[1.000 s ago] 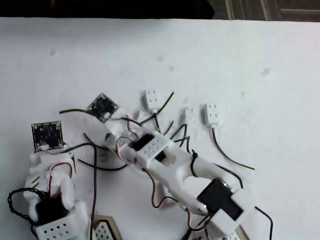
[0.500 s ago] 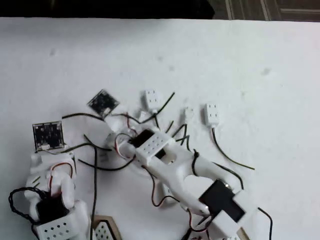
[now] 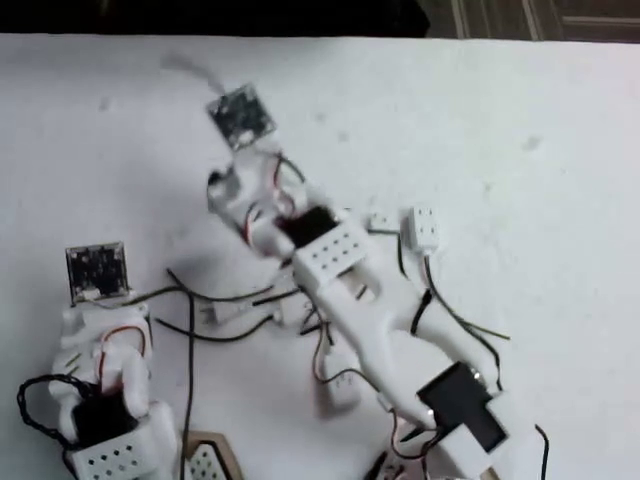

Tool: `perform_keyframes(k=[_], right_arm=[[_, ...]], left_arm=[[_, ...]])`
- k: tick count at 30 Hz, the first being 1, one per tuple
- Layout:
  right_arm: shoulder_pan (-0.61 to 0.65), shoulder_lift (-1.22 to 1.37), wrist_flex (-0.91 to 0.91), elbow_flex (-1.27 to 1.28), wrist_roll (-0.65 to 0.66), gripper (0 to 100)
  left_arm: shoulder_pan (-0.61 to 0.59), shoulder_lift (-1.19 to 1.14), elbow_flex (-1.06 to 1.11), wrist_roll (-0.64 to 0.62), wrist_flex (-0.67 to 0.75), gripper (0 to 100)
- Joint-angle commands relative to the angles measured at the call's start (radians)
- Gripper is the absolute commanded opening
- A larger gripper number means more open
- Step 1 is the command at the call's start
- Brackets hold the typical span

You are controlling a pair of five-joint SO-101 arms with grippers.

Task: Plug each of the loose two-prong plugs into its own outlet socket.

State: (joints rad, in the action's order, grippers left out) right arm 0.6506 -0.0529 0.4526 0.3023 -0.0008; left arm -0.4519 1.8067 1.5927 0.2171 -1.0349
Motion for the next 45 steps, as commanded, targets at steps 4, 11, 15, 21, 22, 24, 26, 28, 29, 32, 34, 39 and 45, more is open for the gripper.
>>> perform_keyframes(k=[4,11,15,21,22,24,26,28,29,32,34,39,45], right_arm=[[-0.113,-0.059,0.001,-0.176,-0.008,1.7],[-0.203,0.022,0.007,-0.328,-0.017,1.7],[-0.211,0.031,0.007,-0.376,-0.017,1.7],[-0.234,0.065,-0.001,-0.45,-0.009,1.7],[-0.236,0.087,-0.001,-0.474,-0.008,1.7],[-0.236,0.148,-0.001,-0.522,-0.006,1.7],[-0.236,0.237,-0.001,-0.58,0.0,1.7],[-0.234,0.34,-0.001,-0.646,0.055,1.7],[-0.232,0.395,-0.001,-0.678,0.074,1.7],[-0.228,0.539,0.002,-0.773,0.107,1.7],[-0.232,0.602,0.013,-0.836,0.107,1.8],[-0.231,0.622,0.24,-0.95,0.098,12.7],[-0.234,0.624,0.329,-1.0,0.098,31.8]], left_arm=[[-0.007,0.007,-0.008,0.012,0.02,2],[-0.005,0.007,0.0,0.012,0.021,2],[-0.005,0.007,0.002,0.012,0.021,2],[-0.005,0.007,0.002,0.012,0.021,2],[-0.005,0.007,0.002,0.012,0.021,2],[-0.005,0.007,0.002,0.012,0.021,2],[-0.005,0.007,0.002,0.012,0.021,2],[-0.005,0.007,0.002,0.012,0.021,2],[-0.005,0.007,0.002,0.012,0.021,2],[-0.005,0.007,0.002,0.012,0.021,2],[-0.005,0.007,0.002,0.012,0.021,3],[-0.005,0.007,0.002,0.012,0.021,3],[-0.005,0.007,0.002,0.012,0.021,3]])
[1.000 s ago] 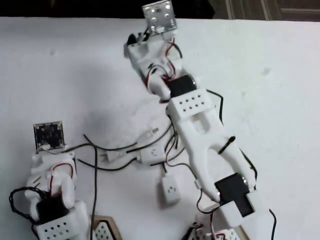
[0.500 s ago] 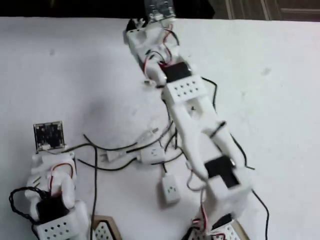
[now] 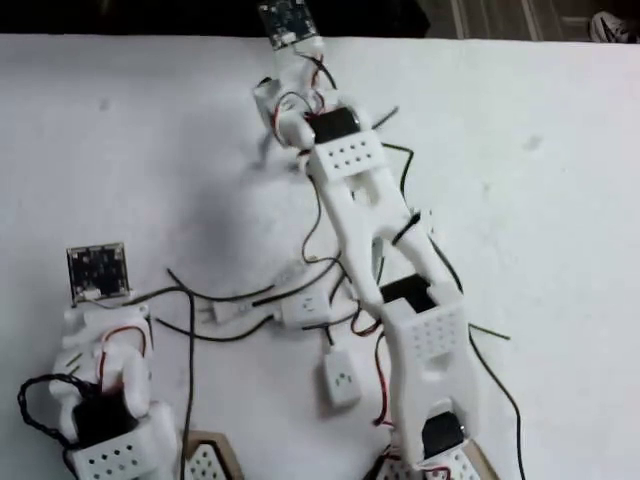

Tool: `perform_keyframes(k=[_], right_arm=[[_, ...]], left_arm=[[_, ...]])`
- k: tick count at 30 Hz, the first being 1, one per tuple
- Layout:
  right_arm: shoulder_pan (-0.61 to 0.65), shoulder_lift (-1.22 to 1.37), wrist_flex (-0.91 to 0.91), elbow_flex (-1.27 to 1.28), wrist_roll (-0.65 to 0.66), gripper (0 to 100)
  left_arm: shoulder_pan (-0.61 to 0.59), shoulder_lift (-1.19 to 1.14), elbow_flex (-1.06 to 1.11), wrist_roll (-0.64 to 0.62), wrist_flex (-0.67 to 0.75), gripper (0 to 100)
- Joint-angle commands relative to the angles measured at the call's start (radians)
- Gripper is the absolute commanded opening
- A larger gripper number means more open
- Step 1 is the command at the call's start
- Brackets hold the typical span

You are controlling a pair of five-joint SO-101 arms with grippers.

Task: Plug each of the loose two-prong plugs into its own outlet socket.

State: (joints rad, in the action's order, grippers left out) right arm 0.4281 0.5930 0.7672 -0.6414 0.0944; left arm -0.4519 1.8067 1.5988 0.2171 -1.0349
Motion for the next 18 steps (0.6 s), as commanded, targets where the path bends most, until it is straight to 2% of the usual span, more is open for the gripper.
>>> perform_keyframes(k=[1,6,13,18], right_arm=[[-0.012,-0.024,0.015,-0.057,0.003,32.4],[-0.015,-0.061,0.068,-0.061,0.003,30.6],[-0.084,-0.189,0.334,-0.054,0.003,24.2],[-0.162,-0.15,0.456,-0.052,0.009,20.4]], left_arm=[[-0.005,0.007,-0.005,0.012,0.021,3],[-0.005,0.007,-0.005,0.012,0.021,3],[-0.005,0.007,-0.003,0.012,0.021,3],[-0.005,0.007,-0.003,0.012,0.021,3]])
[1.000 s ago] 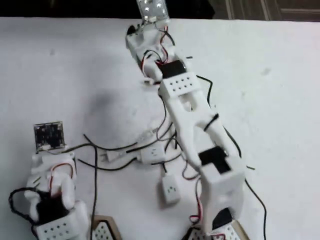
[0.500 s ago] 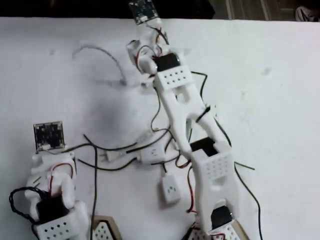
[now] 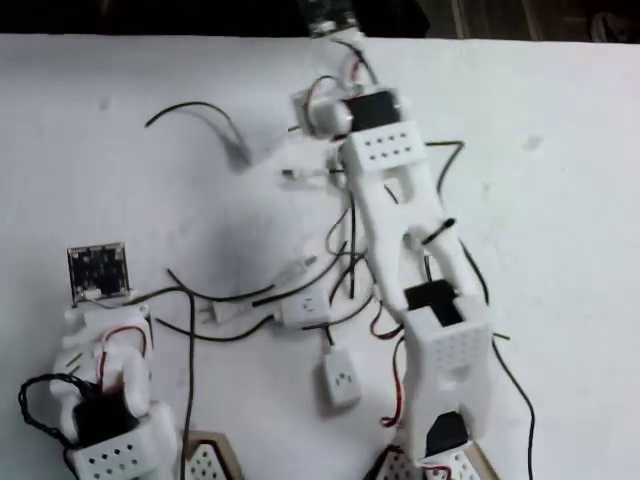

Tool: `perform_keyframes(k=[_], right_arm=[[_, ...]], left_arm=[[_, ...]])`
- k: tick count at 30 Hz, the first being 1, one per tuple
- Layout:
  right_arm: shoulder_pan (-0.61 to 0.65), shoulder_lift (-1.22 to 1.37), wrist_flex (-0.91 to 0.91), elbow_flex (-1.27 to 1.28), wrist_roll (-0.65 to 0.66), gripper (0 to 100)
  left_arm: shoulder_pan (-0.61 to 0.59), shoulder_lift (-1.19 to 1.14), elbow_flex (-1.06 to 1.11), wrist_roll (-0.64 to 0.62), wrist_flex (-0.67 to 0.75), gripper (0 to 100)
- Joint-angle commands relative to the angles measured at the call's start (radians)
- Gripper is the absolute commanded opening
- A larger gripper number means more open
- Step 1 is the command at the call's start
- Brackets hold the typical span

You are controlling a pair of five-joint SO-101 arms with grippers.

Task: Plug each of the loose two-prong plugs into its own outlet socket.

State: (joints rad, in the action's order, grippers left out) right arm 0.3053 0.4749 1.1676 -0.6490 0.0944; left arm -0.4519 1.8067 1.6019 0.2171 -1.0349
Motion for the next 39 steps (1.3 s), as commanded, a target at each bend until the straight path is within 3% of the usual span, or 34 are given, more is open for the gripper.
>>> perform_keyframes(k=[1,5,12,25,28,35,39], right_arm=[[-0.05,-0.012,0.073,-0.044,0.011,20.4],[-0.061,0.09,0.119,-0.044,0.026,21.9],[-0.054,0.255,0.168,-0.054,0.08,37.8],[0.004,0.386,0.044,-0.054,0.074,37.8],[0.015,0.409,0.044,-0.054,0.074,30.9],[0.016,0.387,0.05,-0.054,0.081,1.0],[0.016,0.326,0.119,-0.049,0.114,1.7]], left_arm=[[-0.005,0.007,-0.006,0.012,0.021,3],[-0.005,0.007,-0.006,0.012,0.021,3],[-0.004,0.007,-0.006,0.012,0.021,3],[-0.004,0.007,-0.006,0.012,0.021,3],[-0.004,0.007,-0.005,0.012,0.021,3],[-0.004,0.007,0.009,0.014,0.026,3],[-0.004,0.007,0.026,0.014,0.057,3]])
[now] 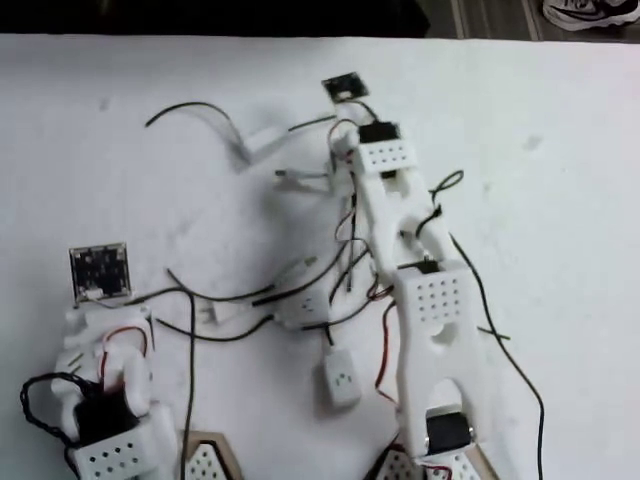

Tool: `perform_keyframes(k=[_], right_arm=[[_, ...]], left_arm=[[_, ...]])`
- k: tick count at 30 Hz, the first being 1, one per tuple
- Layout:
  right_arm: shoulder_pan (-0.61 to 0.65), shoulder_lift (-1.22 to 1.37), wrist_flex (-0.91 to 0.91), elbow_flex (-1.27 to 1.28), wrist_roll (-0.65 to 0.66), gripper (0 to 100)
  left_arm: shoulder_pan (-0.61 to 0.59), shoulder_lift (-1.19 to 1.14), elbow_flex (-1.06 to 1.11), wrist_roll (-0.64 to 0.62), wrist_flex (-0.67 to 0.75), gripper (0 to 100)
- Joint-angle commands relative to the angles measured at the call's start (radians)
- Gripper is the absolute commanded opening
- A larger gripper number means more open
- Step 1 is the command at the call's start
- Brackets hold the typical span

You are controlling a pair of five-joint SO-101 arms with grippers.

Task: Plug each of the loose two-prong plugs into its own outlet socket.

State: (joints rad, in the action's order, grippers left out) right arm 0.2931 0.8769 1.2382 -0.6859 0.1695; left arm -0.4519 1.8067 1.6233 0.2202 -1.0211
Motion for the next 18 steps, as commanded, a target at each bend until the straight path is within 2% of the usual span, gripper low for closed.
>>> perform_keyframes(k=[1,9,18], right_arm=[[0.03,-0.094,0.068,-0.012,0.064,1.9],[0.064,-0.248,0.268,-0.009,0.149,1.9],[0.231,-0.367,0.424,-0.008,0.149,2.1]], left_arm=[[-0.004,0.007,0.005,0.014,0.043,3],[-0.004,0.007,0.005,0.066,0.043,2],[-0.004,0.007,0.005,0.068,0.043,3]])
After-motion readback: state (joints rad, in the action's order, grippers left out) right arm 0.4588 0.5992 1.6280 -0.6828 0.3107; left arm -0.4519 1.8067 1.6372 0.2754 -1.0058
